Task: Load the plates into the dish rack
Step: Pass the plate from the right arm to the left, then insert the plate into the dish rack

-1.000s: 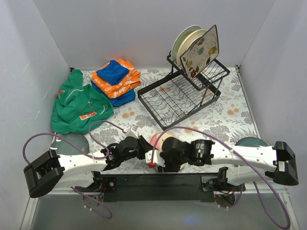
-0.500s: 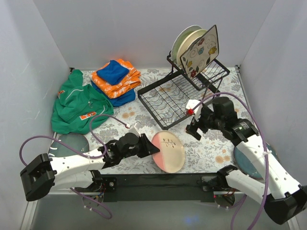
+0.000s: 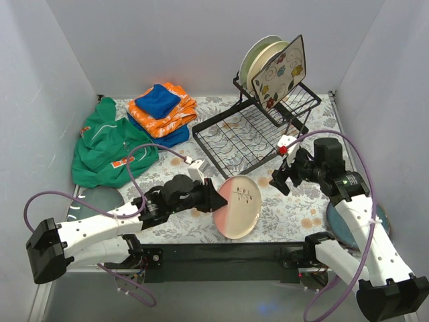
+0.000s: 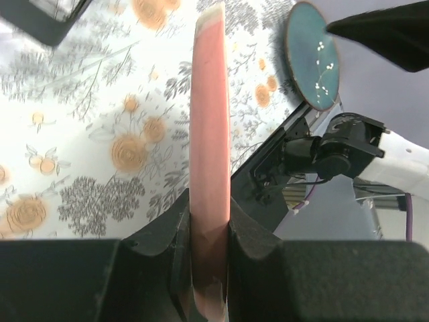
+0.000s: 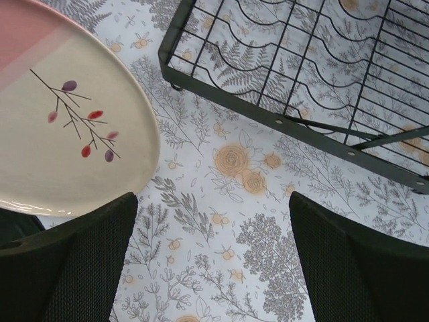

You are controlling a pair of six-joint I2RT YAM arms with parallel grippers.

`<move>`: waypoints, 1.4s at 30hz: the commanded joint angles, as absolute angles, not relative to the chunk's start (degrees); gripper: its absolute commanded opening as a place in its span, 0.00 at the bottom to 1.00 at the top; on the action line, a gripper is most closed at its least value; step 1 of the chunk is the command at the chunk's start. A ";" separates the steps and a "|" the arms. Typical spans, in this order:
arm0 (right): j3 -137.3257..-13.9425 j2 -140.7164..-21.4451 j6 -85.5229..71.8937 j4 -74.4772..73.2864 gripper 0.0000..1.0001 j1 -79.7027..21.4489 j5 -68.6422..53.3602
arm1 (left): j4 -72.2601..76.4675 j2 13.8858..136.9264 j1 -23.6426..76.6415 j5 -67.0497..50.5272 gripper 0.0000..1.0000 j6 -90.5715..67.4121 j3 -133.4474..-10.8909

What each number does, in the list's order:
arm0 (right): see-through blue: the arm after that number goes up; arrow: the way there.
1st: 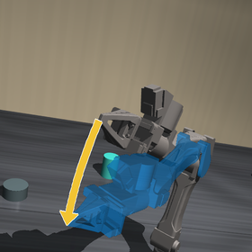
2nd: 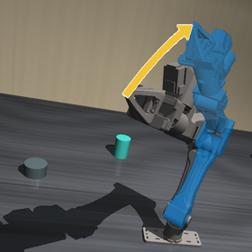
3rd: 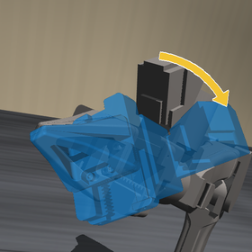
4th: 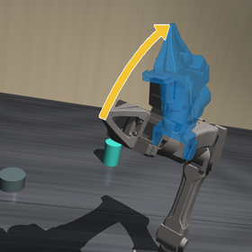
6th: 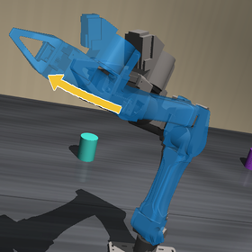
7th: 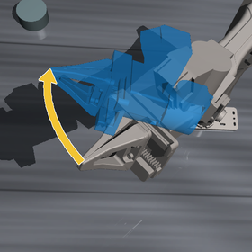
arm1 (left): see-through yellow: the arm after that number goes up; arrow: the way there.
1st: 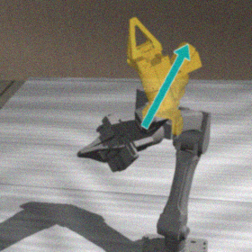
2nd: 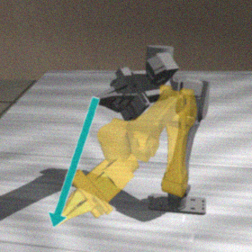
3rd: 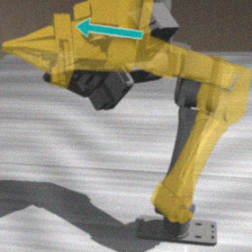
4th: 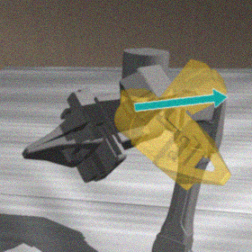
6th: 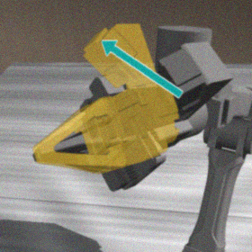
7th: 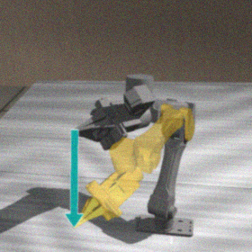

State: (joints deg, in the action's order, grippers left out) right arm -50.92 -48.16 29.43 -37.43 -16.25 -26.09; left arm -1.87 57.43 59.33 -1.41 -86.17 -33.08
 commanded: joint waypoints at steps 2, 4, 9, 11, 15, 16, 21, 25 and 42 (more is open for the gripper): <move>-56.68 -50.88 34.78 -42.18 0.98 -16.00 -34.52 | 0.27 55.28 59.15 -5.96 0.00 -72.97 -42.61; -59.41 -51.94 38.13 -46.30 0.98 -16.00 -36.99 | -1.13 55.72 59.15 -7.55 0.00 -68.15 -43.85; -66.08 -55.19 47.63 -53.95 0.98 -15.91 -38.41 | -4.29 57.04 59.15 -10.28 0.00 -60.22 -47.97; -69.69 -55.89 48.16 -54.93 0.98 -15.91 -35.27 | -5.44 58.36 59.15 -9.76 0.00 -57.50 -49.65; -75.93 -57.30 43.43 -55.11 0.98 -15.82 -23.93 | -5.89 59.85 59.15 -7.74 0.00 -54.67 -52.82; -77.16 -57.74 42.03 -54.93 0.98 -15.82 -21.64 | -5.80 60.29 59.06 -7.47 0.00 -54.15 -54.13; -79.81 -57.57 33.94 -51.95 0.98 -14.15 -20.56 | -4.22 63.62 57.13 -9.22 0.00 -54.40 -57.12; -78.05 -57.75 32.78 -50.54 0.98 -11.87 -21.80 | -4.31 65.74 55.99 -10.37 0.00 -52.74 -59.41; -68.56 -54.06 18.73 -38.06 0.98 3.60 -16.70 | -4.75 76.37 49.14 -13.79 0.00 -43.24 -80.32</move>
State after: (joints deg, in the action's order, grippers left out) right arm -71.02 -56.16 23.27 -43.77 1.13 -15.55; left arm -11.53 75.85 50.78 -10.87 -45.39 -73.17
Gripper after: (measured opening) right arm 0.982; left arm 0.170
